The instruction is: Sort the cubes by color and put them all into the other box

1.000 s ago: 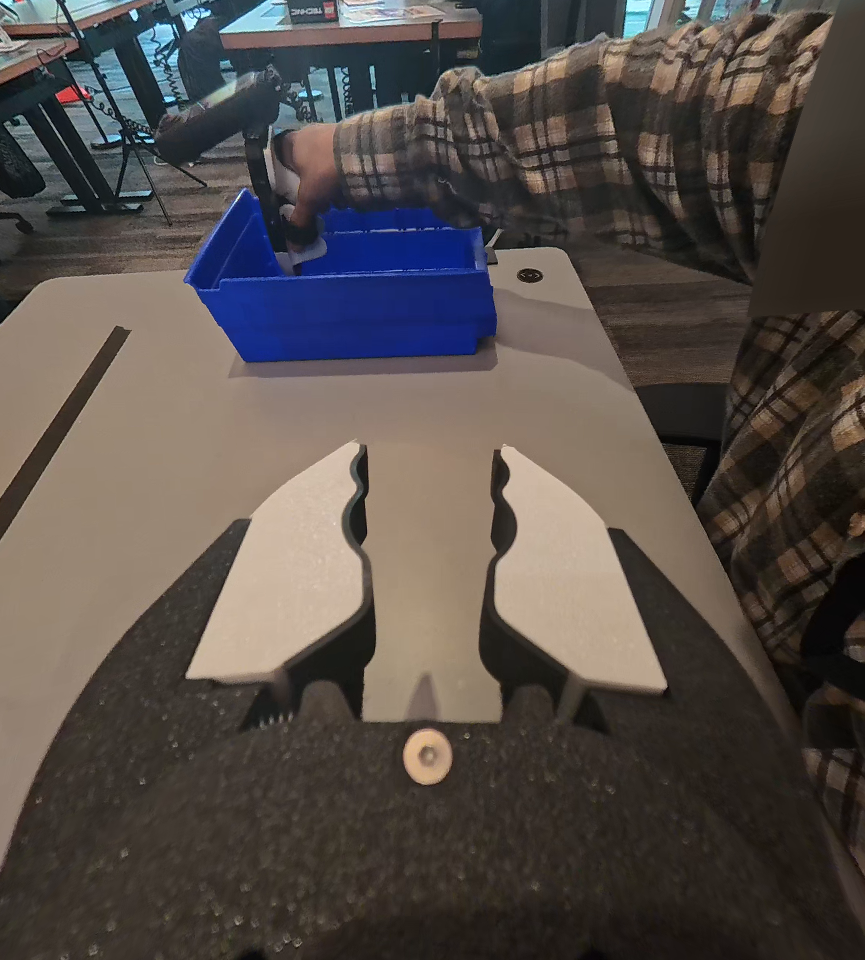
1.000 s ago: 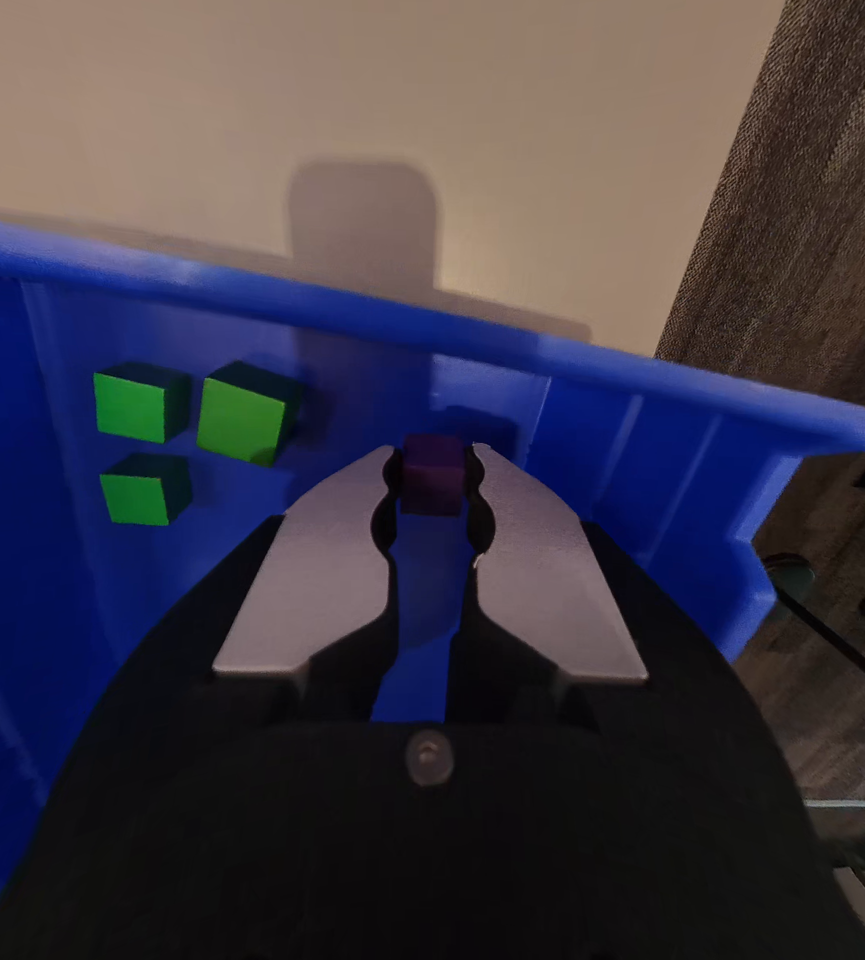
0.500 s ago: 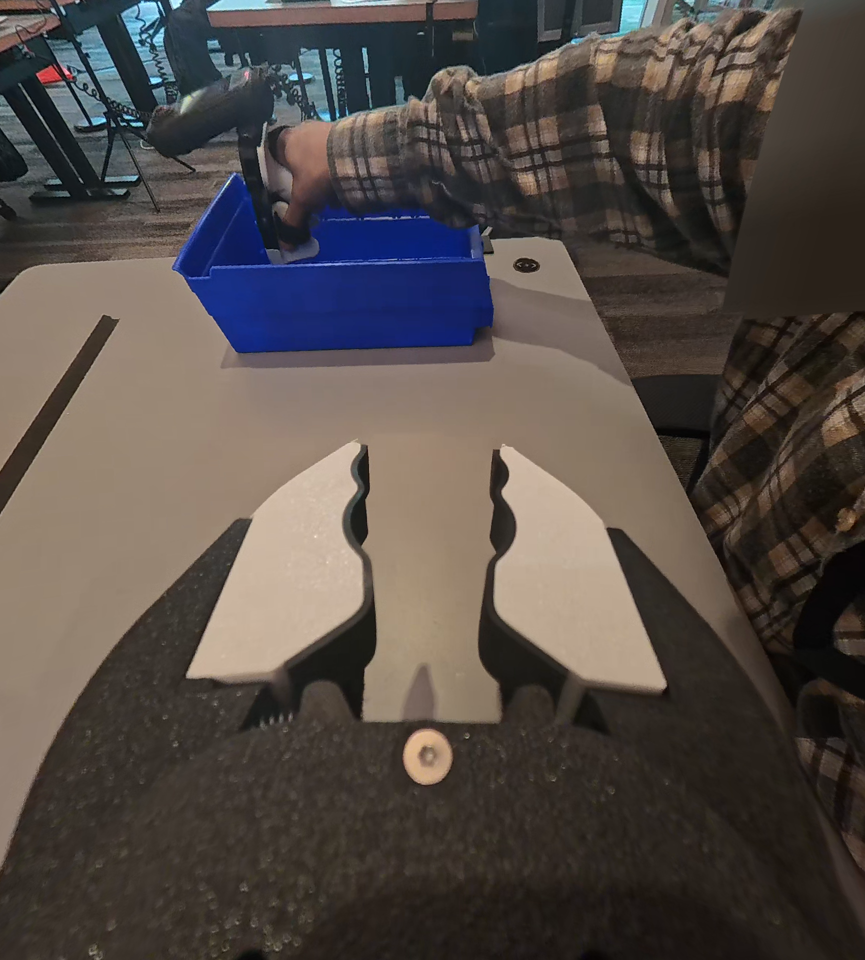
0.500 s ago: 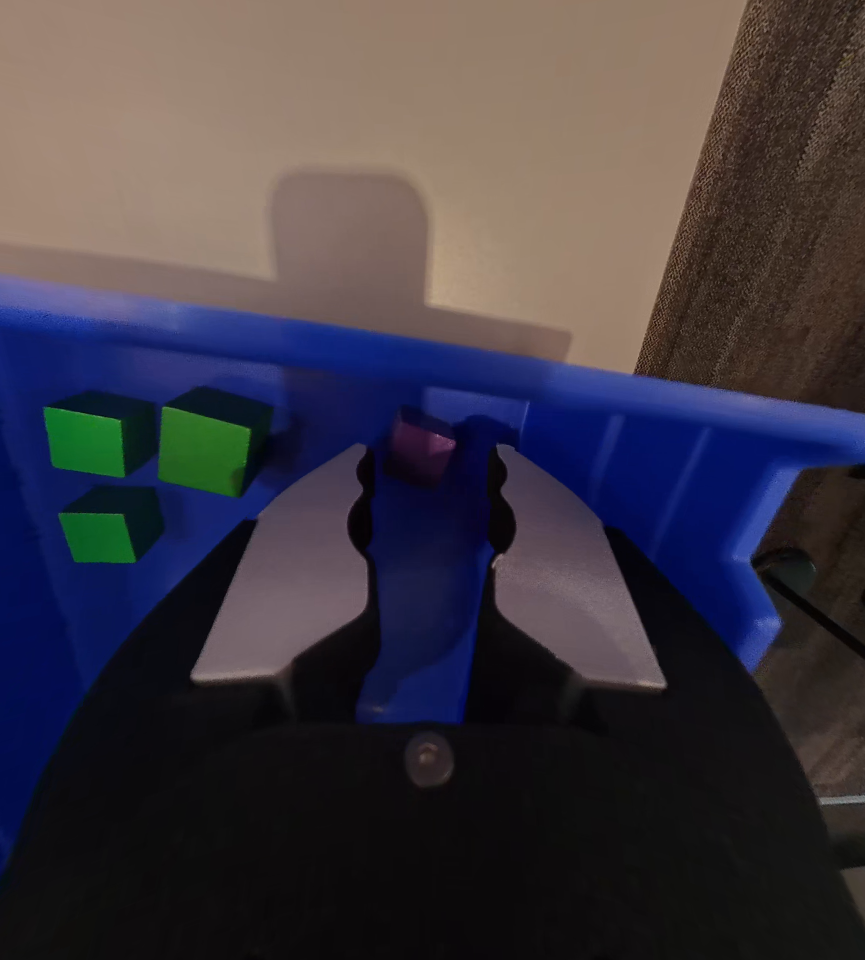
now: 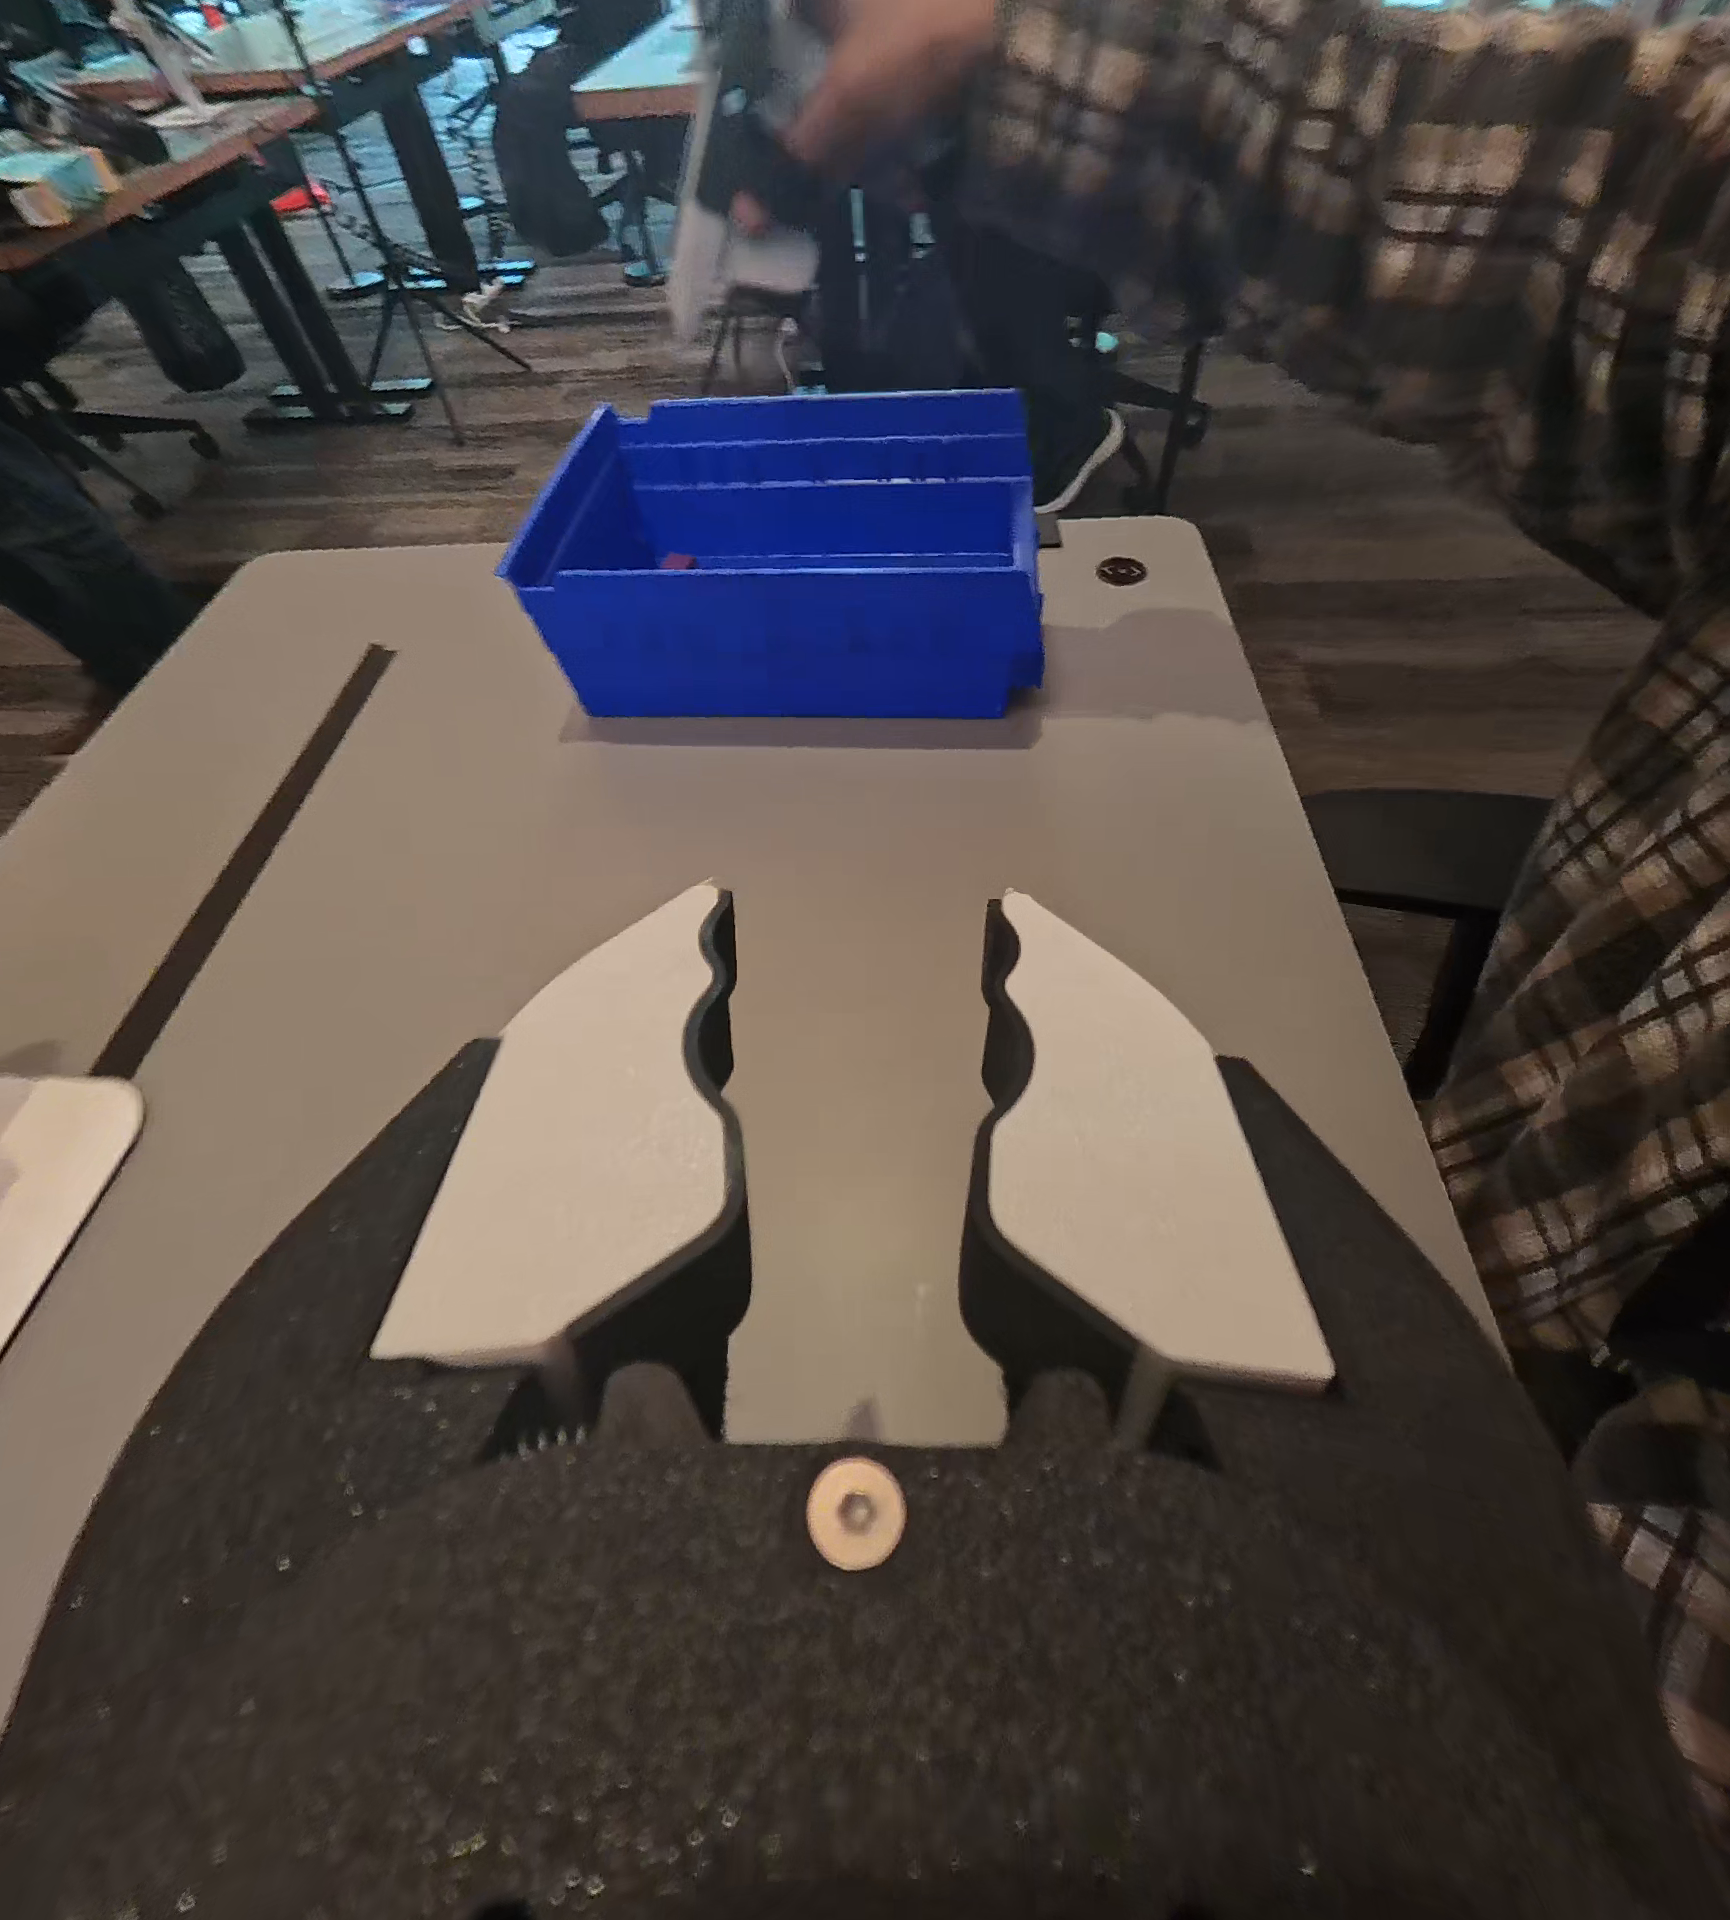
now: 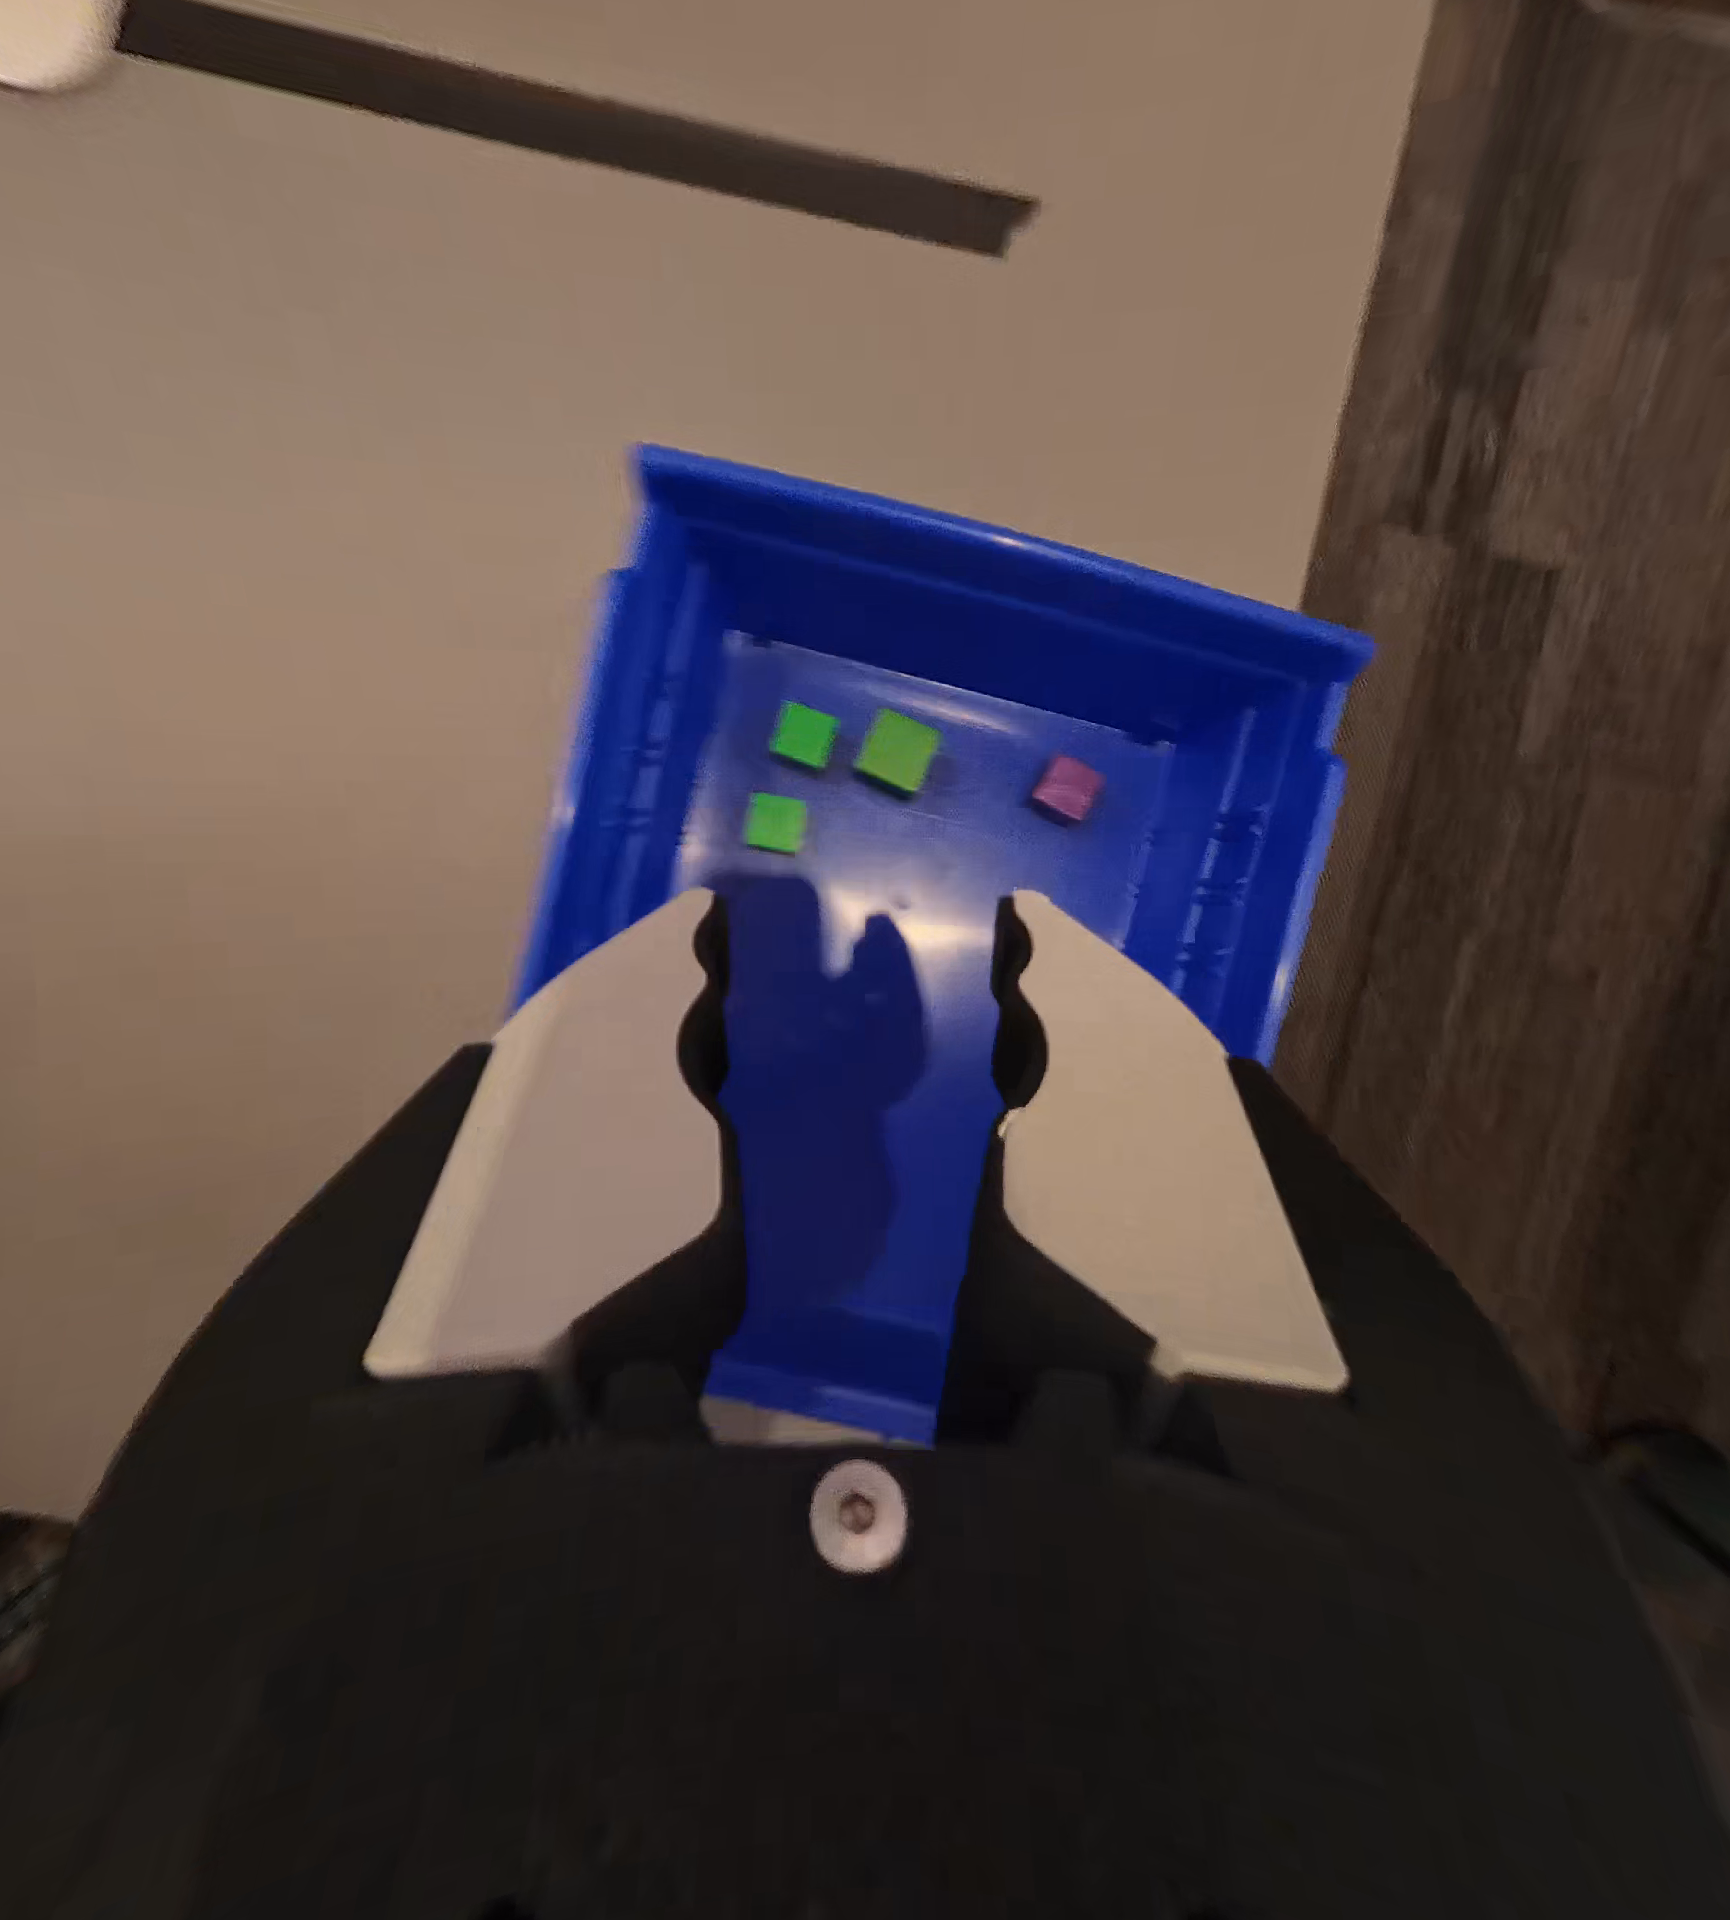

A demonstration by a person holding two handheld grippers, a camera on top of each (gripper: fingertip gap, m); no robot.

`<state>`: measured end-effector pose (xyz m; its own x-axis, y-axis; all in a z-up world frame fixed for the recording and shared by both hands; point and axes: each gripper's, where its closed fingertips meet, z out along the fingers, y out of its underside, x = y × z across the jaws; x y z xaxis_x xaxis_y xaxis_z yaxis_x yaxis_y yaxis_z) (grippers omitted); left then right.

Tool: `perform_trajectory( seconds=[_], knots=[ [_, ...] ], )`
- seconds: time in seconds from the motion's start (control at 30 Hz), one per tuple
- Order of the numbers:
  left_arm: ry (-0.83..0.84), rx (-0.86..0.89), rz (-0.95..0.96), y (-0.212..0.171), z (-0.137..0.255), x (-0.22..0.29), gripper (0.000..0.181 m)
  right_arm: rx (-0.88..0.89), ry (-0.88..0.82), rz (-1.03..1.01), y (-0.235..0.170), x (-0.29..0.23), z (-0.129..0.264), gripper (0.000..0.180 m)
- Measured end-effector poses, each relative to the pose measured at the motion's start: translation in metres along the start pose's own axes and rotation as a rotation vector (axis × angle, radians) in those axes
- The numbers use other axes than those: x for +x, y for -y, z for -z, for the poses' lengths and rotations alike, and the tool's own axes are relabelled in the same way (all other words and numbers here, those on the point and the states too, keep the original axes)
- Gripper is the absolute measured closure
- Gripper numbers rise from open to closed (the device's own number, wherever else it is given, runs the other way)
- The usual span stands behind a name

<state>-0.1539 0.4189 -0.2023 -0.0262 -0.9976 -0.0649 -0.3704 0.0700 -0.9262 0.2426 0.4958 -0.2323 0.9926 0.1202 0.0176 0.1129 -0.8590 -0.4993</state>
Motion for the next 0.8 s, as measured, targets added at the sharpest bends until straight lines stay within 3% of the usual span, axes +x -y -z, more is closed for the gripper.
perform_trajectory(
  seconds=[0.13, 0.23, 0.37, 0.47, 0.57, 0.8],
  knots=[
    [0.201, -0.096, -0.022, -0.007, 0.070, -0.016, 0.134, 0.128, 0.144, 0.066, -0.011, -0.068, 0.040, 0.128],
    [0.420, -0.206, -0.017, -0.022, 0.159, -0.039, 0.132, 0.180, 0.297, 0.106, -0.029, -0.126, 0.047, 0.128],
    [0.636, -0.430, 0.088, -0.080, 0.289, -0.063, 0.131, 0.221, 0.436, 0.164, -0.052, -0.191, 0.041, 0.126],
    [0.605, -0.587, 0.144, -0.135, 0.353, -0.064, 0.131, 0.260, 0.533, 0.212, -0.062, -0.233, 0.036, 0.126],
    [0.514, -0.800, 0.150, -0.199, 0.390, -0.064, 0.123, 0.313, 0.588, 0.265, -0.062, -0.265, 0.030, 0.126],
    [0.297, -1.144, 0.133, -0.303, 0.423, -0.064, 0.124, 0.333, 0.679, 0.303, -0.058, -0.305, 0.024, 0.126]
  ],
)
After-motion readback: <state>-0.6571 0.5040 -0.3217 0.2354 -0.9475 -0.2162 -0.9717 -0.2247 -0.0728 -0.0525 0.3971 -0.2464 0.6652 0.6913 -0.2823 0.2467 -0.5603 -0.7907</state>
